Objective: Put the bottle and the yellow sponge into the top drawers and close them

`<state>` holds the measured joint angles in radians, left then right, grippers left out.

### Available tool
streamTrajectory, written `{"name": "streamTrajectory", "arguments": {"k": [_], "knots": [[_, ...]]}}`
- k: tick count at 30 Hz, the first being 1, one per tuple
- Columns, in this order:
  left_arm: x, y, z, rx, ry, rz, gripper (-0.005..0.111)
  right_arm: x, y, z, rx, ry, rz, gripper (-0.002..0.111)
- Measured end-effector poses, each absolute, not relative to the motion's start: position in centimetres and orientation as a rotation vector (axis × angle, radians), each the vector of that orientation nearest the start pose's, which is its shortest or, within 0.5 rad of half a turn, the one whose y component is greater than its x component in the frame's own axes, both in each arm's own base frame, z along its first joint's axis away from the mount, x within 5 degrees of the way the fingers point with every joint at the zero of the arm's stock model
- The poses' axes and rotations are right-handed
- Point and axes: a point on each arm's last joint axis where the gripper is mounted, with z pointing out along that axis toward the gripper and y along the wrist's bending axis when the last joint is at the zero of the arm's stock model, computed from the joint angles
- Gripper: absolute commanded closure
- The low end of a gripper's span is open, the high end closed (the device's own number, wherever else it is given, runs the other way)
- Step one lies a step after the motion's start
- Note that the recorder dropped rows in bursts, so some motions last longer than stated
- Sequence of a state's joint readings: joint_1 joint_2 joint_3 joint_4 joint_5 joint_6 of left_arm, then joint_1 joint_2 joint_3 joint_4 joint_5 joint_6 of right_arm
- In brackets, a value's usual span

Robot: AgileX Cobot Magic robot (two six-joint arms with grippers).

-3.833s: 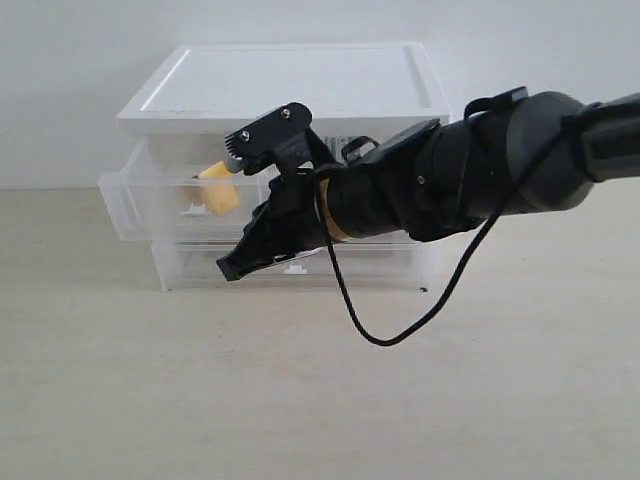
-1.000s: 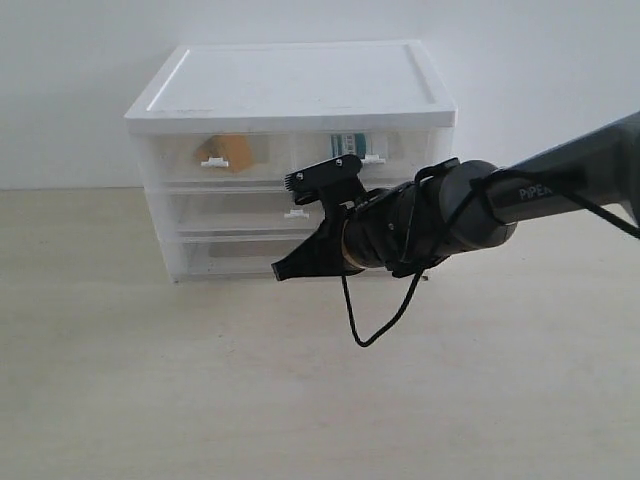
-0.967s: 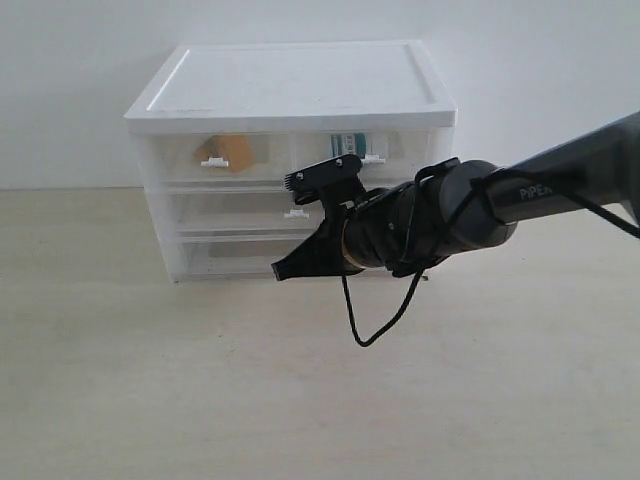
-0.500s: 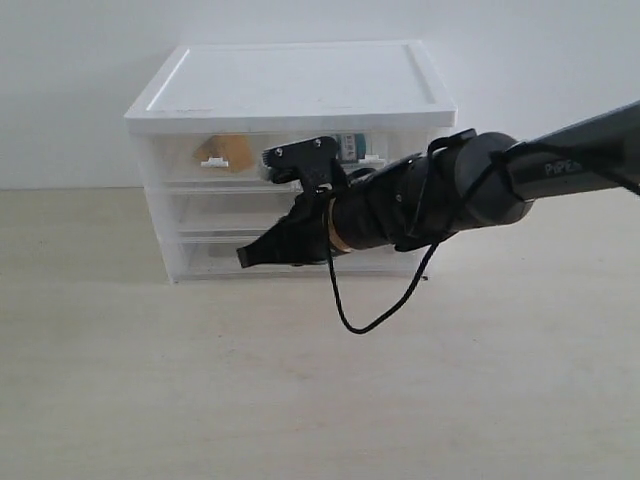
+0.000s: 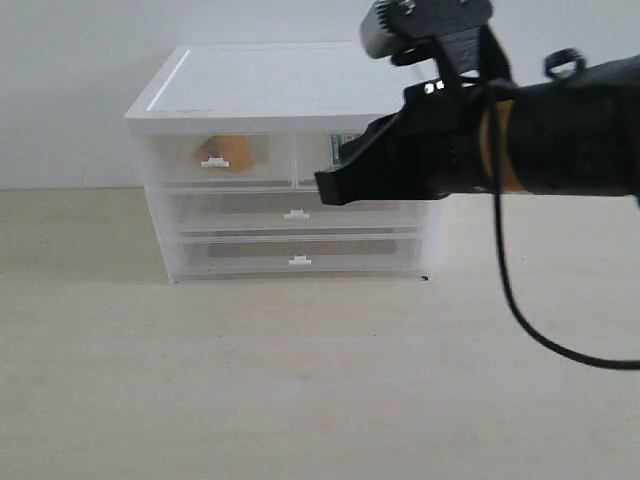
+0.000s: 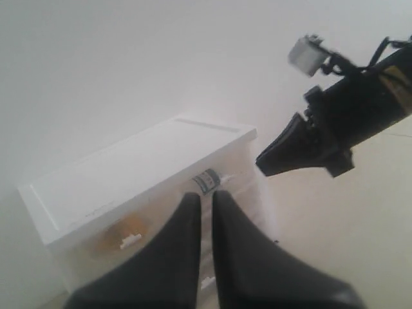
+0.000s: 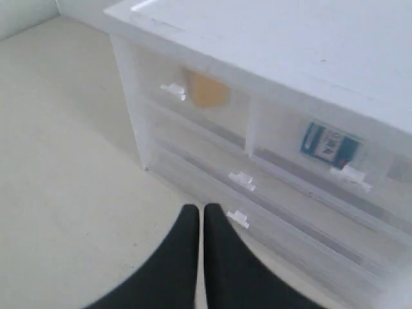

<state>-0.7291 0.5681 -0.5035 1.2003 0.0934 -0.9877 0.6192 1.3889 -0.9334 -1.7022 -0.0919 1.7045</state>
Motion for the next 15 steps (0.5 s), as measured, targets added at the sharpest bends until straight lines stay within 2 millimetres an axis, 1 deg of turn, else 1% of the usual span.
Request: {"name": "streamTrajectory", "arguments": {"k": [3,4,5,7,11,15], "knots": [[9.7,-7.7,33.4,0.643,1.455,-0.366,0.103,22.5,16.9,32.0,-0.636,1.812,0.497,0.108],[9.7,-7.7,33.5,0.640,1.455,-0.378,0.103,21.7,16.3,32.2,-0.631,1.799,0.501,0.108],[9.6,-7.9,33.5,0.637,1.450,-0.410,0.103,20.0,15.1,33.2,-0.610,1.754,0.512,0.108],[9.4,-8.1,33.6,0.644,1.437,-0.451,0.103,18.2,13.8,34.0,-0.594,1.704,0.519,0.108],[9.1,-8.4,33.8,0.646,1.422,-0.514,0.103,14.8,11.3,35.1,-0.548,1.613,0.551,0.108],[8.8,-8.2,34.0,0.617,1.417,-0.552,0.103,11.0,8.6,35.9,-0.493,1.493,0.582,0.108]]}}
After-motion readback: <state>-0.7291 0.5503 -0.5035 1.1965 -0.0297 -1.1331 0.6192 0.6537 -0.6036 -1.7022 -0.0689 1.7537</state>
